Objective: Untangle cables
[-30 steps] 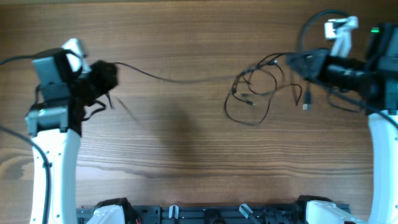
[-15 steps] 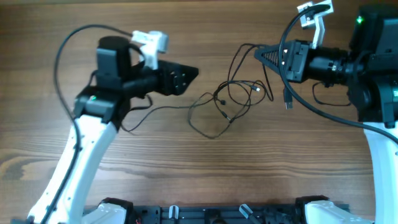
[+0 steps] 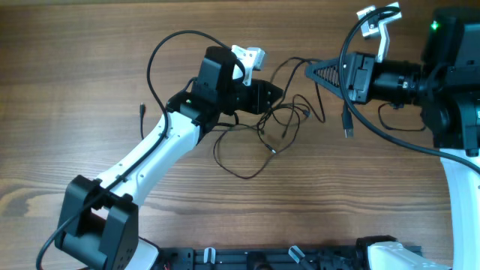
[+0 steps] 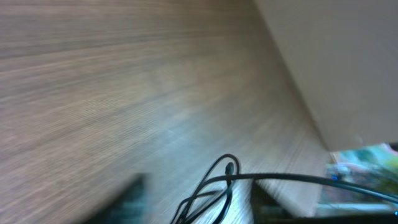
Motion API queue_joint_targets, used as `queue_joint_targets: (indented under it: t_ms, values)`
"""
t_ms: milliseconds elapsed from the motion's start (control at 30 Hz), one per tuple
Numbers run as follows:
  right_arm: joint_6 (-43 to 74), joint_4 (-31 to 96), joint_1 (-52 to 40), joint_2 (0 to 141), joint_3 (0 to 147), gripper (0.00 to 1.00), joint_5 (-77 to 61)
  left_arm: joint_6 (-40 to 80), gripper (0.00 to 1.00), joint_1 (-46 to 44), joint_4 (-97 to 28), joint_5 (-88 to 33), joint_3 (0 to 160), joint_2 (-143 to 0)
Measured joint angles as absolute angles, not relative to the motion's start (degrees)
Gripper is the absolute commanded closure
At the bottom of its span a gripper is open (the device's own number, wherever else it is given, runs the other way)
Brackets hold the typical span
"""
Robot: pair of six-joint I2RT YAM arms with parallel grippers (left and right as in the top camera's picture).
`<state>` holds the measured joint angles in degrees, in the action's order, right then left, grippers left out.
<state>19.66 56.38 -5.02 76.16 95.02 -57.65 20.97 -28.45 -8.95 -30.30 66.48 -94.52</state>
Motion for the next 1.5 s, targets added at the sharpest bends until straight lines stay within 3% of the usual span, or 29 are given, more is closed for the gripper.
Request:
queue_joint_targets:
  t_ms: [67, 133, 167, 200, 233, 267, 400, 500, 667, 800, 1133, 1500]
  values:
    - [20.5, 60.5, -5.1, 76.2, 95.1, 0.86, -52.8, 23.3, 0.96, -28.4, -10.8, -22.4, 66.5, -94.6]
    - [22.5, 64.8, -5.3, 76.2, 95.2, 0.7, -43.7, 25.6, 0.96, -27.9, -15.3, -14.5, 66.7, -93.8]
    - [24.4, 67.2, -5.3, 76.2, 95.2, 0.49, -37.1, 26.3, 0.96, -27.3, -19.2, -10.7, 67.1, -92.7]
    - [25.2, 68.4, -5.3, 76.3, 95.1, 0.21, -31.3, 26.5, 0.96, -26.7, -21.7, -7.7, 67.6, -90.9]
    - [26.4, 68.7, -5.3, 76.6, 95.1, 0.05, -26.9, 26.5, 0.96, -26.1, -24.1, -5.5, 68.7, -88.9]
    - [27.1, 69.0, -5.3, 77.2, 95.0, 0.0, -22.1, 26.4, 0.96, -25.4, -26.4, -3.4, 70.9, -85.8]
    - [23.5, 68.2, -5.2, 82.3, 94.7, 0.0, -17.6, 26.2, 0.96, -25.0, -29.1, -1.8, 80.2, -72.2]
    - [15.2, 63.7, -5.2, 84.0, 93.9, 0.0, -26.5, 26.2, 0.96, -25.0, -28.9, -4.1, 83.7, -64.7]
    - [2.5, 57.3, -5.8, 81.0, 93.8, 0.0, -43.6, 27.0, 0.96, -25.0, -27.9, -5.9, 85.3, -62.5]
    - [-2.3, 56.5, -9.9, 78.4, 93.9, 0.0, -49.7, 28.1, 0.96, -25.0, -25.7, -6.1, 87.1, -62.2]
    - [6.3, 59.8, -18.8, 87.6, 93.9, 0.01, -35.9, 33.8, 0.96, -16.9, -18.7, -4.6, 88.0, -61.5]
    - [11.6, 54.2, -24.6, 102.1, 93.9, 0.03, -39.8, 36.3, 0.96, -14.6, -9.1, -4.3, 88.1, -61.5]
